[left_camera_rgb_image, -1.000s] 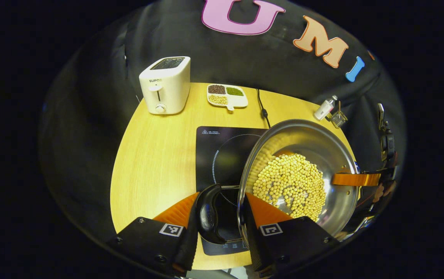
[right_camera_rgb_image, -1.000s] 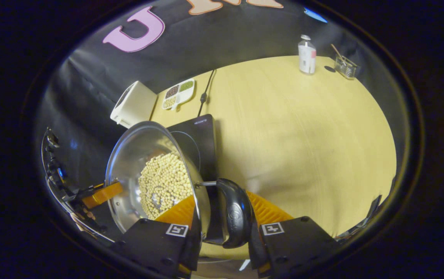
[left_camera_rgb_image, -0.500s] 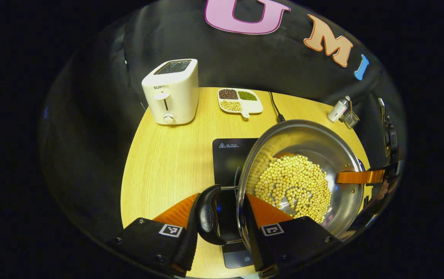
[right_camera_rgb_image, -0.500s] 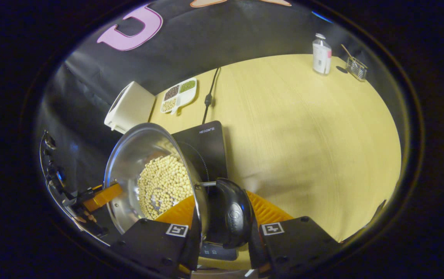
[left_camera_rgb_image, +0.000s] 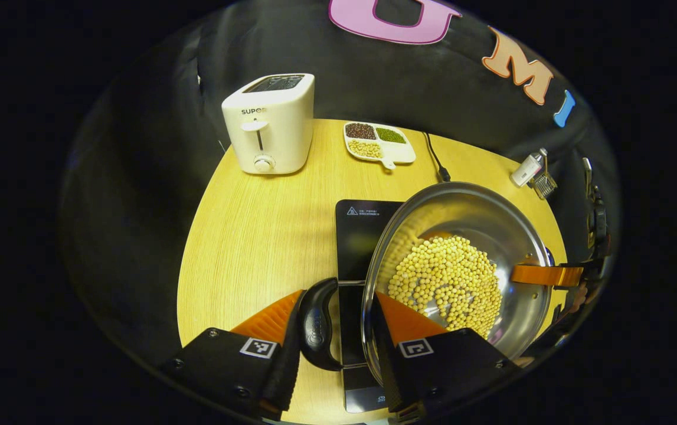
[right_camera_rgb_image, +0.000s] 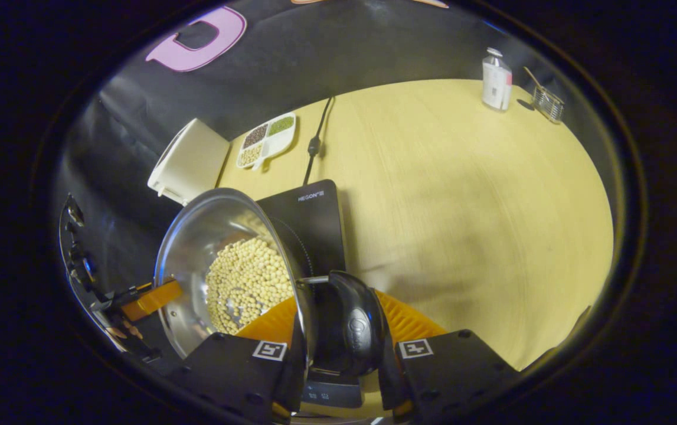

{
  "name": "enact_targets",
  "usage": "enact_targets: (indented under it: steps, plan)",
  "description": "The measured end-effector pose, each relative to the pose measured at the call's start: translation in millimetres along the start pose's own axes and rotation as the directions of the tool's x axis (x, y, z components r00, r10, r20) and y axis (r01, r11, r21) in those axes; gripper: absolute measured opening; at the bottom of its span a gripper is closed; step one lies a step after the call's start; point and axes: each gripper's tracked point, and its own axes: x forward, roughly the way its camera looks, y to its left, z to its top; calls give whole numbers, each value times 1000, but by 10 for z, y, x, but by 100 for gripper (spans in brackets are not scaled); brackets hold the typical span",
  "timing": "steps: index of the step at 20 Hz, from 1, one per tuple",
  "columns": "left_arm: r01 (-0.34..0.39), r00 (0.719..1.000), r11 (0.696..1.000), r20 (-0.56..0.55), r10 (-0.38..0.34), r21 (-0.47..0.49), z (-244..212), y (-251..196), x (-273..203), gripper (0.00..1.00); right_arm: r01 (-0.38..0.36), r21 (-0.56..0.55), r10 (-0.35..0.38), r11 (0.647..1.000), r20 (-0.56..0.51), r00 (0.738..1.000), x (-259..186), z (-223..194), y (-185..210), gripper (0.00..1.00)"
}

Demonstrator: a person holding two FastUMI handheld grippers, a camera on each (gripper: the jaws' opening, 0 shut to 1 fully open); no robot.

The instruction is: First push the handle of the pot to place it horizontally, then grasp the pot with both hands and set it on the induction cooktop.

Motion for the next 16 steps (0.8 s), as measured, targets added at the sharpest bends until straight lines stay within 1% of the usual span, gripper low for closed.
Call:
enact_targets:
  steps: [1,2,3,7,8,9,10,12,15,16]
  plan:
    - [-5,1000,1000,-9,5,6,-4,6,-6,60,-3,5,3,1000,-1,1000,6,-7,-10,54]
    - [-6,1000,1000,3,6,9,15,8,-15,59,-6,8,6,1000,3,1000,14,-3,-6,54]
    - [-7,1000,1000,1,7,9,4,3,-2,62,-10,10,10,1000,2,1000,17,0,-8,48]
    - [-5,1000,1000,11,5,4,1,10,5,62,-19,7,19,1000,0,1000,22,-3,-11,48]
    - [-4,1000,1000,15,4,6,11,12,1,64,-20,6,20,1000,0,1000,38,-11,-12,48]
    - [-4,1000,1000,11,4,10,3,15,-2,64,-18,7,18,1000,-1,1000,35,-2,-17,51]
    - [-3,1000,1000,14,3,14,7,17,-3,63,-16,8,16,1000,0,1000,23,-1,-17,51]
    - [0,1000,1000,14,0,18,9,12,-15,64,-16,11,16,1000,1,1000,12,-11,-16,51]
    - [4,1000,1000,20,-5,20,4,8,5,63,-10,15,10,1000,0,1000,18,-7,-36,51]
    - [2,1000,1000,21,-3,19,2,6,0,63,-8,14,8,1000,4,1000,6,-12,-35,56]
